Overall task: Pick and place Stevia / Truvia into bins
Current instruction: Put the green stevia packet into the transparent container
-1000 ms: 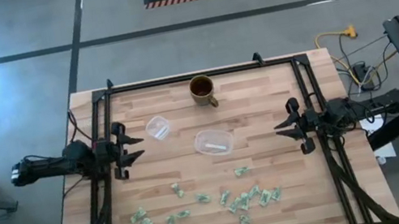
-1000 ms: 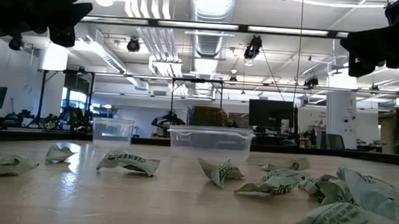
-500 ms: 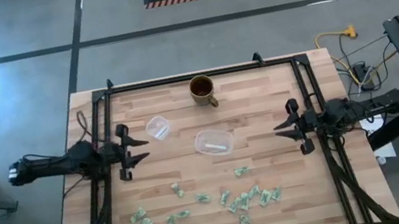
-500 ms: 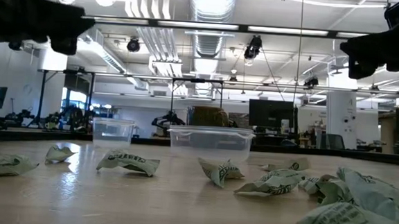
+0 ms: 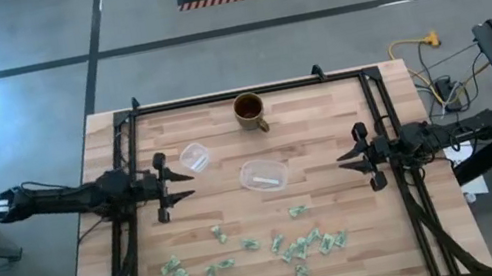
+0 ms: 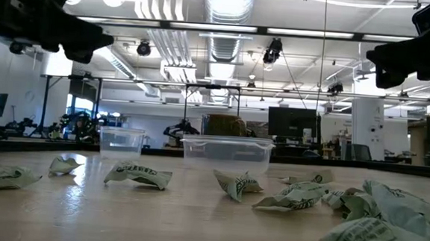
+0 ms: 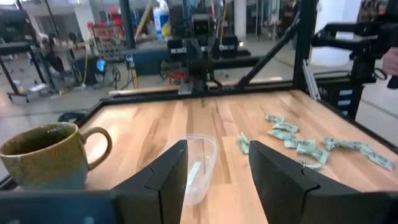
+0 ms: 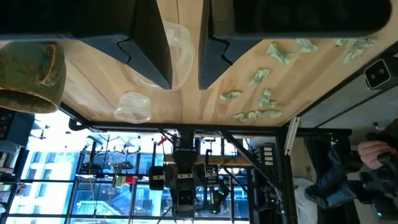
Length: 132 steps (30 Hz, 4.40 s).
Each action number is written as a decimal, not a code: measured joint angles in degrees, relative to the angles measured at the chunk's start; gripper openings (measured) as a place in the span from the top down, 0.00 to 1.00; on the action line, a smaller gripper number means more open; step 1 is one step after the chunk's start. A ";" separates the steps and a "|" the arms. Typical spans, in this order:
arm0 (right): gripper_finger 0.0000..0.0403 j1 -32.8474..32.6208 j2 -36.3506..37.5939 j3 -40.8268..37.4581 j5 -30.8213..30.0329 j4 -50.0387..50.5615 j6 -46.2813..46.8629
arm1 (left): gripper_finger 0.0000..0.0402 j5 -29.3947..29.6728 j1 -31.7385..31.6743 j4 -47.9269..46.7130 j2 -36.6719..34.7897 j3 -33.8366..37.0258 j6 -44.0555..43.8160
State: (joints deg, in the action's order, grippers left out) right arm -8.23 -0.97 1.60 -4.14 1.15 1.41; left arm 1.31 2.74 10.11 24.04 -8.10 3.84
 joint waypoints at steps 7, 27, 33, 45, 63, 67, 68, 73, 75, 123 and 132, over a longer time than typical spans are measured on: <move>0.83 0.00 0.00 0.00 0.00 0.11 1.45 | 0.61 -7.81 0.39 -0.06 14.37 -8.32 -1.10; 0.83 -0.02 -0.74 -0.02 0.09 0.43 1.42 | 0.61 -8.28 9.51 -17.17 46.71 -27.66 -2.12; 0.83 0.00 -0.74 0.00 0.07 0.43 1.51 | 0.61 -6.97 11.50 -20.19 49.62 -28.63 -4.92; 0.83 -0.01 -1.45 -0.01 0.07 0.41 1.60 | 0.61 -0.50 17.13 -21.68 53.63 -28.55 -4.98; 0.83 -0.02 -1.88 -0.01 0.04 0.37 1.42 | 0.61 1.00 19.45 -21.05 61.28 -28.42 -4.96; 0.83 0.00 -1.88 0.00 0.02 0.37 1.42 | 0.62 0.91 19.45 -20.83 61.74 -28.44 -4.96; 0.83 -0.02 -1.88 0.00 0.04 0.37 1.42 | 0.63 0.93 19.45 -20.83 61.74 -28.44 -4.94; 0.83 -0.01 -1.86 0.00 -0.09 0.37 1.42 | 0.73 1.01 19.45 -21.18 61.30 -28.44 -4.96; 0.83 -0.02 -1.84 0.00 -0.09 0.37 1.42 | 0.79 1.11 19.40 -21.18 61.28 -28.44 -4.96; 0.83 -0.01 -1.84 -0.02 -0.35 0.32 2.49 | 0.98 21.74 2.37 0.63 68.58 -39.20 13.16; 0.83 0.00 -1.90 -0.02 -0.39 0.27 2.49 | 0.93 21.62 1.62 1.52 72.10 -41.43 16.31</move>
State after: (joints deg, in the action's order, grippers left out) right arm -8.23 -2.87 1.58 -4.53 1.42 3.90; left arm 22.93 4.36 11.63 96.14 -49.53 20.15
